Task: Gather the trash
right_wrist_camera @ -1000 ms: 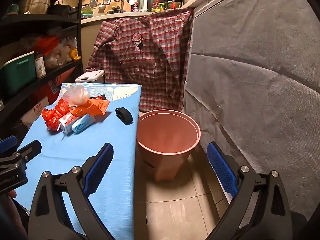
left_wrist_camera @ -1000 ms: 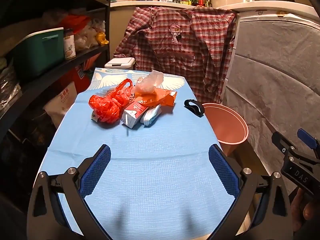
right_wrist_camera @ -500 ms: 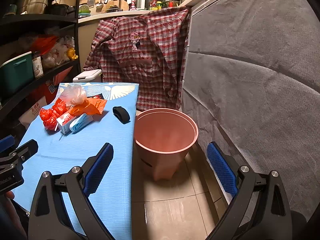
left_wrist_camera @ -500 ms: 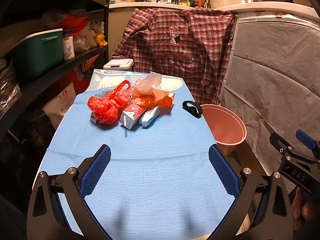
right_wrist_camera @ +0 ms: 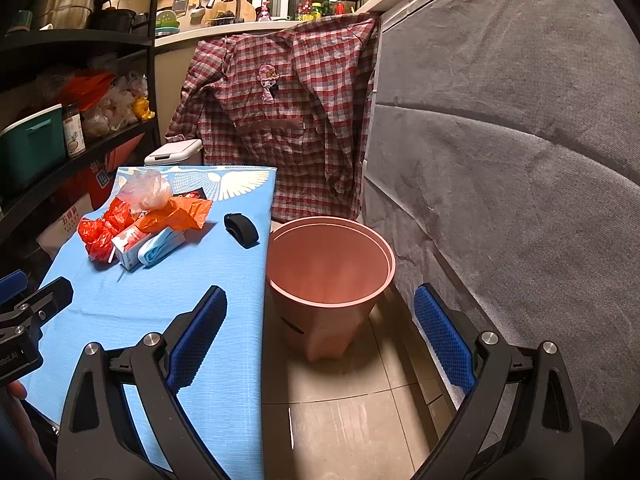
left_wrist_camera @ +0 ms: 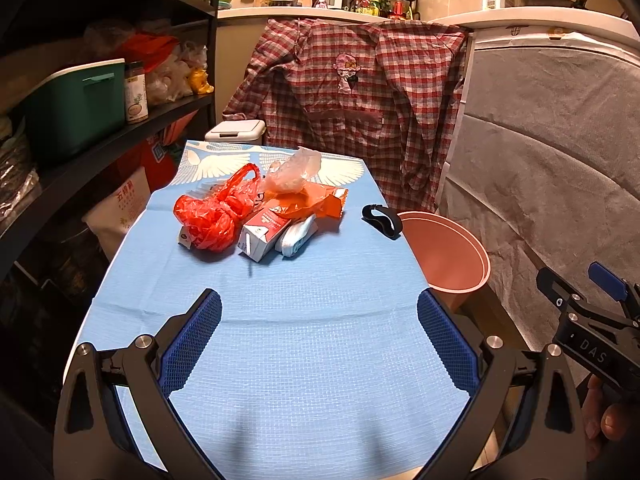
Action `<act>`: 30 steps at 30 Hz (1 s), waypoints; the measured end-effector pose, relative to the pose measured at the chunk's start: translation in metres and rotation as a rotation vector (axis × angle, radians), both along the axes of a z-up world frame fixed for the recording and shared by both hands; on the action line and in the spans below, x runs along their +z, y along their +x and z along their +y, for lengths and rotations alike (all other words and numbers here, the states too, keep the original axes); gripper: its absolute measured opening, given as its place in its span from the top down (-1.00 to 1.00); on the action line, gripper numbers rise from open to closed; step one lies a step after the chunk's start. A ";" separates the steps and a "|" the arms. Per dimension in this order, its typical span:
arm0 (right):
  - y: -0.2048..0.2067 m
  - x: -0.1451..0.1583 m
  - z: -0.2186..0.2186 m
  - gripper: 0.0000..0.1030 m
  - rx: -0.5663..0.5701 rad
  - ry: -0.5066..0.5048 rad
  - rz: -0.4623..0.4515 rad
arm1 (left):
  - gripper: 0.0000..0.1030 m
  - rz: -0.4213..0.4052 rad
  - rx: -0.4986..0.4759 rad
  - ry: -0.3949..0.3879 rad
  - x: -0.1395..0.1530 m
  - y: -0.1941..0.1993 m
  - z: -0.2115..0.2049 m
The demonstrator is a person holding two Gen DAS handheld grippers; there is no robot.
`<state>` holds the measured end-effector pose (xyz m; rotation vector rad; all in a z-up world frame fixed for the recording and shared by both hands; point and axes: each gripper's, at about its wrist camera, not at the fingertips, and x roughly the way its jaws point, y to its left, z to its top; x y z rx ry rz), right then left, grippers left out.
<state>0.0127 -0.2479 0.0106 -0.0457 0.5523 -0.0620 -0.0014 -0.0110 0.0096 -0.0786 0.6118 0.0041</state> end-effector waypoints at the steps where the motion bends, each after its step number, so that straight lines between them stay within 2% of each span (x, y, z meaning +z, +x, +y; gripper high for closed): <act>1: 0.000 -0.001 0.000 -0.80 0.000 0.001 0.000 | -0.85 0.000 0.001 -0.001 0.000 0.000 0.000; 30: 0.001 0.000 -0.001 -0.80 0.001 0.000 0.000 | -0.85 -0.005 -0.004 -0.004 0.003 0.000 -0.002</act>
